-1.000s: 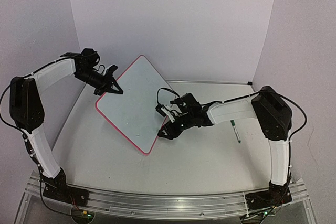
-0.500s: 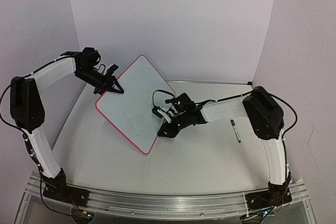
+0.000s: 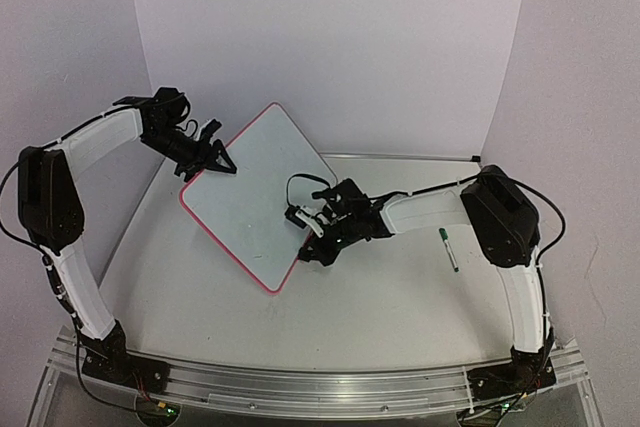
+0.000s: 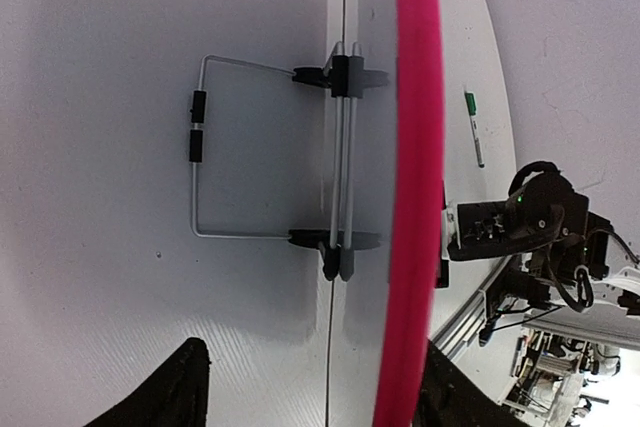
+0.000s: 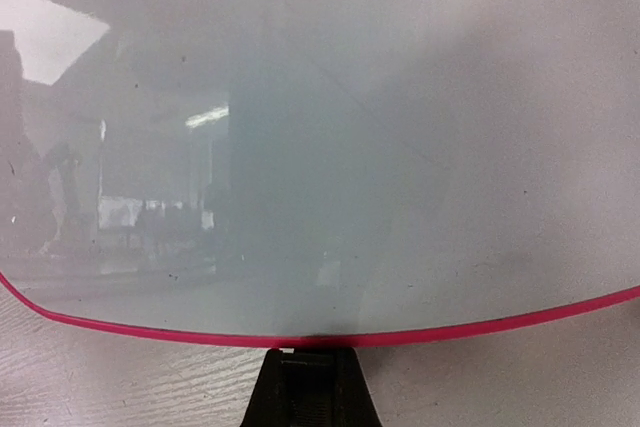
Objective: Write a sentence on the whiteboard
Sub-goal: Move the whiteboard stand to the center of the board.
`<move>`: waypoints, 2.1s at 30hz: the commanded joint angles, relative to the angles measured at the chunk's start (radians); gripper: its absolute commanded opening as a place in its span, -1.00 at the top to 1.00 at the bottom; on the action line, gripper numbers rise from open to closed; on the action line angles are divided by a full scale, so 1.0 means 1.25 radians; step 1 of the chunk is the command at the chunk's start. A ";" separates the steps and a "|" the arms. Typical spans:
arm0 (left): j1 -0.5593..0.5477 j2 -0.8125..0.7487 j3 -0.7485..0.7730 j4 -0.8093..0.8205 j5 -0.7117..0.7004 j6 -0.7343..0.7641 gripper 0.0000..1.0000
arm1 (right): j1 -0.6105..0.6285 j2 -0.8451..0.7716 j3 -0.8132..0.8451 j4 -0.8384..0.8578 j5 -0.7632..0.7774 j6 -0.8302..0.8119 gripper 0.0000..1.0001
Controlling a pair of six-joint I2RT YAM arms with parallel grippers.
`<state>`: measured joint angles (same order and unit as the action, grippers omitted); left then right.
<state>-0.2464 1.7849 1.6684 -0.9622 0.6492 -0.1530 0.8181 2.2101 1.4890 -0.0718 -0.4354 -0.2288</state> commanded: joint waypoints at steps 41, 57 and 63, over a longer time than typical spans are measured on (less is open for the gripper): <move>0.029 -0.502 -0.394 0.422 -0.504 -0.011 -0.97 | 0.231 -0.006 -0.038 -0.093 0.789 0.808 1.00; 0.029 -0.515 -0.415 0.435 -0.501 -0.019 -0.99 | 0.287 -0.019 -0.048 -0.158 0.720 0.967 0.26; 0.030 -0.521 -0.423 0.441 -0.503 -0.016 -0.99 | 0.318 -0.096 -0.087 -0.147 0.738 0.932 -0.46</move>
<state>-0.2138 1.1640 1.1491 -0.4530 0.0250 -0.1799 1.1781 2.1795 1.4158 -0.2310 0.4784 0.9197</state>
